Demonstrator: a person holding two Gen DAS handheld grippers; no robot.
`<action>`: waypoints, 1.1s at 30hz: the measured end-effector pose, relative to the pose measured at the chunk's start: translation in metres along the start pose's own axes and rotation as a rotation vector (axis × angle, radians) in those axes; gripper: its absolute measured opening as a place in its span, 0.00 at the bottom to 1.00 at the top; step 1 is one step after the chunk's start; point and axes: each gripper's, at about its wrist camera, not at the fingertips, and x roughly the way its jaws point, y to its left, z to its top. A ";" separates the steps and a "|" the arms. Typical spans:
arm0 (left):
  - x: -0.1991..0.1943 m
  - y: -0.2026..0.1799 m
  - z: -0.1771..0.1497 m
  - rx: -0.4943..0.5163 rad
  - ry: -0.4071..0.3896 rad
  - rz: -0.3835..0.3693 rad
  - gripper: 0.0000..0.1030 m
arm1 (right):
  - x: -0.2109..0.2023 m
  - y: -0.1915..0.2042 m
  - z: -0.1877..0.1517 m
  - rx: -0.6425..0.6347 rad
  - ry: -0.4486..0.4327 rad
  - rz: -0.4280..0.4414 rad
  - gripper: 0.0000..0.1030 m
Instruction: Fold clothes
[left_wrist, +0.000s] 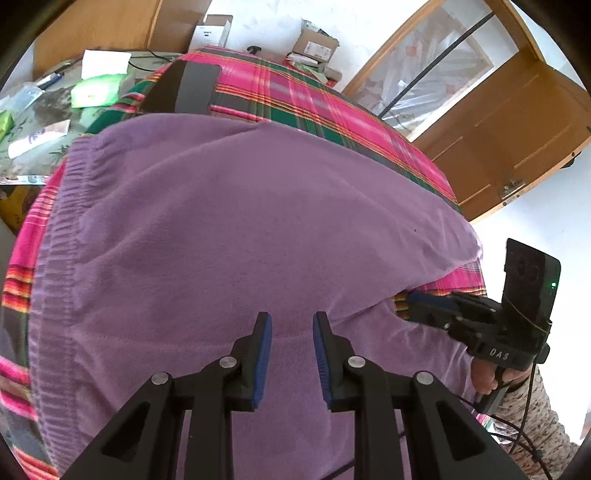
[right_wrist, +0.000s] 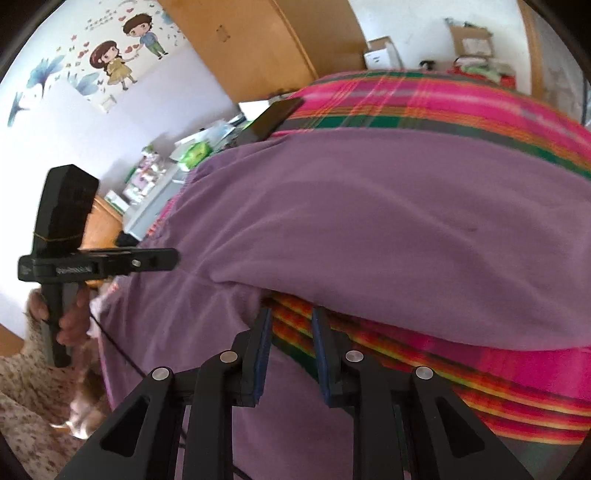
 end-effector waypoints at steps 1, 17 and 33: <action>0.003 0.001 0.001 -0.002 0.005 -0.006 0.23 | 0.005 0.001 0.001 0.006 0.007 0.009 0.22; 0.017 0.012 0.010 -0.035 0.022 -0.040 0.23 | 0.017 0.020 0.003 -0.017 0.012 0.046 0.02; 0.008 0.042 0.022 -0.137 -0.029 -0.033 0.23 | -0.003 0.021 -0.010 0.002 0.025 0.048 0.02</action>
